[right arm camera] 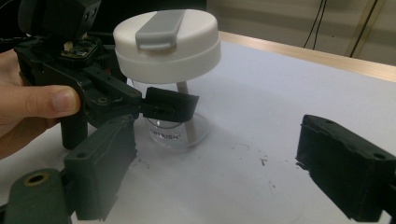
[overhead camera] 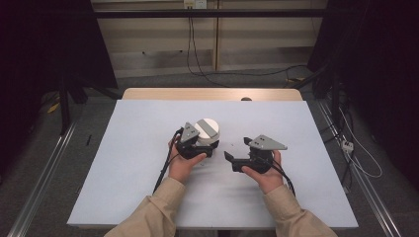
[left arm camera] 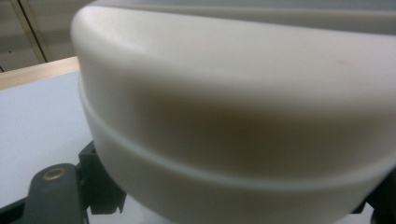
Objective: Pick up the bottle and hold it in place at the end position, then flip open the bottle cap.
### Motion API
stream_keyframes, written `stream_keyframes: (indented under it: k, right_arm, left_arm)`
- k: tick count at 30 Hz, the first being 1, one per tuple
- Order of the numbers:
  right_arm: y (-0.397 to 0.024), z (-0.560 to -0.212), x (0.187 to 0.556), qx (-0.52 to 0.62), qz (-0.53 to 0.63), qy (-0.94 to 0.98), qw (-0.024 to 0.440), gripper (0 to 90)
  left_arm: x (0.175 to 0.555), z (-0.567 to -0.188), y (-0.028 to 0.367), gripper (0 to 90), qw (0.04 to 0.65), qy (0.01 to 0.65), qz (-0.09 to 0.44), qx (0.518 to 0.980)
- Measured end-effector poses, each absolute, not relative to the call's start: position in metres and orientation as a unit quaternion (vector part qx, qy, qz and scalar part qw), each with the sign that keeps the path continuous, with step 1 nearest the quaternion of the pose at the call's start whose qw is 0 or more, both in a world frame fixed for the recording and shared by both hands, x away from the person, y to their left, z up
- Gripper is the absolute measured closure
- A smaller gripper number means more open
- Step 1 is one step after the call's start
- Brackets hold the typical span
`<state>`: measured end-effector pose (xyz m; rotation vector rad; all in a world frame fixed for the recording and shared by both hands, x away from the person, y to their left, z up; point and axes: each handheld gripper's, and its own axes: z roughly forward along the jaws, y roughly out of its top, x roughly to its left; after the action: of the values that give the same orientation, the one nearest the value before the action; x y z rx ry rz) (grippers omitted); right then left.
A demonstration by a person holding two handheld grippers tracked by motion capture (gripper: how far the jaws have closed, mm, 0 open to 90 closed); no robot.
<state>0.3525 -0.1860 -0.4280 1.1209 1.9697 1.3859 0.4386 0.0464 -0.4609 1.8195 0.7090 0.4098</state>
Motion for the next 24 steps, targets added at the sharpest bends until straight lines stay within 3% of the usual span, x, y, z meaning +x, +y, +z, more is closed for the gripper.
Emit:
stream_keyframes:
  k: [24]
  right_arm:
    - [-0.172,-0.422,0.366,0.407,0.498,0.727,0.240,13.5]
  left_arm:
    - [0.440,-0.461,0.047,17.9,0.540,0.302,0.166,0.768]
